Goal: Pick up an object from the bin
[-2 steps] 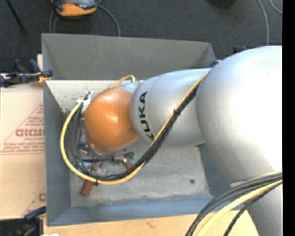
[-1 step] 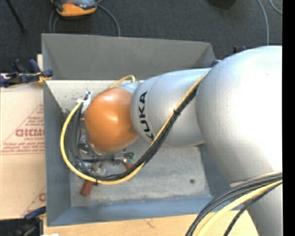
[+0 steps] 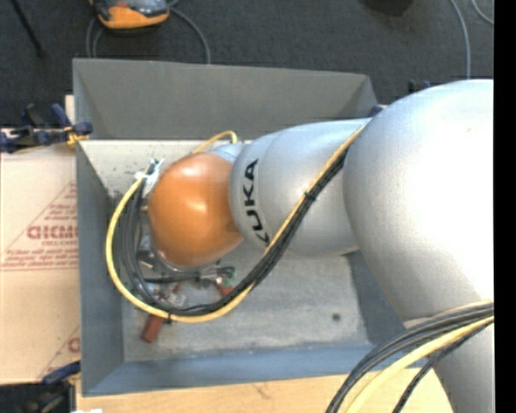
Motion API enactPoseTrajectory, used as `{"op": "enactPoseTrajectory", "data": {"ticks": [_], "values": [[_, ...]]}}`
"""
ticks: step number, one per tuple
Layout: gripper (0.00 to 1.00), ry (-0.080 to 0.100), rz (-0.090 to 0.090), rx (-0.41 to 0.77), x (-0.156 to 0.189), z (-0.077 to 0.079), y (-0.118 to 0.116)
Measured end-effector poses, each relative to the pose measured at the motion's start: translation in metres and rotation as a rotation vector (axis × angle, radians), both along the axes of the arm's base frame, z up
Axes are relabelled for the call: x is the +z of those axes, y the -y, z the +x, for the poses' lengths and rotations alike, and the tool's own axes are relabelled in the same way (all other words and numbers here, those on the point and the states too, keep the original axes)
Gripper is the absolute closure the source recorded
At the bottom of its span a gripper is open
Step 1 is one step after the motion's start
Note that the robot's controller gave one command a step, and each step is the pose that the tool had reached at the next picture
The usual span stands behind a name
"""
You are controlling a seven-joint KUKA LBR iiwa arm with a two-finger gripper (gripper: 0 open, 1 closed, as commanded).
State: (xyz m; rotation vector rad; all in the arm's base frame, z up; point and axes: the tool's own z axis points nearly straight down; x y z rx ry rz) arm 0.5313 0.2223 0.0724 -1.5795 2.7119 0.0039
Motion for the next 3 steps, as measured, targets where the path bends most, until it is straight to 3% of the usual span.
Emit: {"op": "enactPoseTrajectory", "data": {"ticks": [2, 3], "values": [[1.0, -0.006, -0.004, -0.002, 0.029, -0.002, 0.001], [1.0, 0.001, -0.002, -0.003, 0.047, 0.0, 0.0]]}}
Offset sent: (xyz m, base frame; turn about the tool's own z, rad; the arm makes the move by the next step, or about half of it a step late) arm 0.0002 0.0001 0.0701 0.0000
